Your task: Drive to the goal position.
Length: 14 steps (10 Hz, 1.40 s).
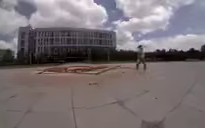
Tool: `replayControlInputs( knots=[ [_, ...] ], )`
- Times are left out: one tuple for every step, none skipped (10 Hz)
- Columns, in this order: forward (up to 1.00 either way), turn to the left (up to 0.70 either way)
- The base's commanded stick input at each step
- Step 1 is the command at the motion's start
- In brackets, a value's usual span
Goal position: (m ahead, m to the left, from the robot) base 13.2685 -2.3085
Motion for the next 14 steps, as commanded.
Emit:
replayControlInputs(
  knots=[
    [0.7, -0.34],
    [0.7, -0.34],
    [0.7, -0.24],
    [0.7, -0.02],
    [0.7, 0.0],
    [0.7, 0.0],
    [0.7, 0.0],
    [0.7, 0.0],
    [0.7, 0.0],
    [0.7, 0.0],
    [0.7, 0.0],
    [0.7, 0.0],
    [0.7, 0.0],
    [0.7, 0.0]
  ],
)
